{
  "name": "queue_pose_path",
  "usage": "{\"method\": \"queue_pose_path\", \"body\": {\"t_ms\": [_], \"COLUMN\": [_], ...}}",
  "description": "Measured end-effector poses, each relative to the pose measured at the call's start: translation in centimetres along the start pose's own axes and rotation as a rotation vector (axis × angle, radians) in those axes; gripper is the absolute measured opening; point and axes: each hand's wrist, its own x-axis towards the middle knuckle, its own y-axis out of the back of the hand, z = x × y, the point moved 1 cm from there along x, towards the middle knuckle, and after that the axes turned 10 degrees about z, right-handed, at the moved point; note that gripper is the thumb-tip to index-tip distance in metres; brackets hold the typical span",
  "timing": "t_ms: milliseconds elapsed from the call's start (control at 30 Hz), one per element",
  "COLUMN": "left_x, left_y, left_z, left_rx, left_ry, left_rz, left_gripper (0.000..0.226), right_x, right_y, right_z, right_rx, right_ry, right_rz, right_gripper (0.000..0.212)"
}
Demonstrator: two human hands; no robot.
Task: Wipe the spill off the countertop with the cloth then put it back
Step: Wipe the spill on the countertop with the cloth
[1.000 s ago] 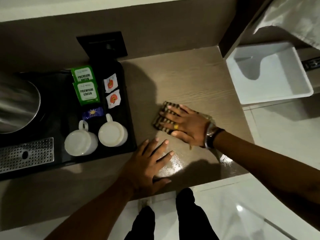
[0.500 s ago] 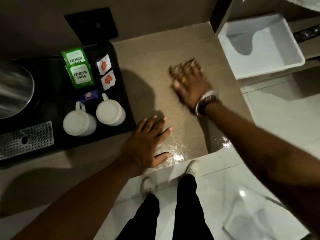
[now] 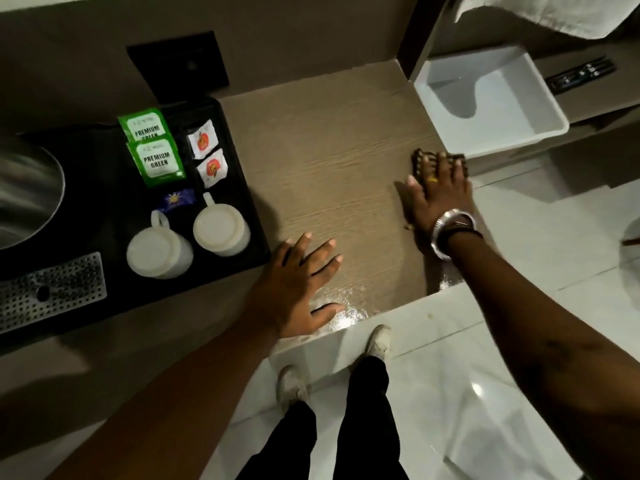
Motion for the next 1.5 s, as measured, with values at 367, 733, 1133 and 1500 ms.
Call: {"method": "queue_pose_path", "body": {"t_ms": [367, 733, 1133, 1500], "left_x": [-0.1, 0.0, 0.0, 0.1], "left_y": [0.1, 0.2, 0.0, 0.4], "left_z": [-0.1, 0.1, 0.0, 0.2], "left_rx": [0.034, 0.040, 0.031, 0.045], "left_ry": [-0.008, -0.013, -0.032, -0.022], "left_rz": [-0.032, -0.027, 0.051, 0.019], "left_gripper": [0.081, 0.080, 0.079, 0.078], "right_x": [-9.8, -2.0, 1.1, -10.9], "right_y": [0.4, -2.1, -0.3, -0.6], "right_z": [1.0, -11.3, 0.1, 0.9], "right_rx": [-0.016, -0.007, -0.028, -0.006], "right_ry": [0.368, 0.615, 0.128, 0.572], "right_rz": [-0.122, -0.117, 0.016, -0.110], "right_gripper": [0.076, 0.075, 0.080, 0.078]}}
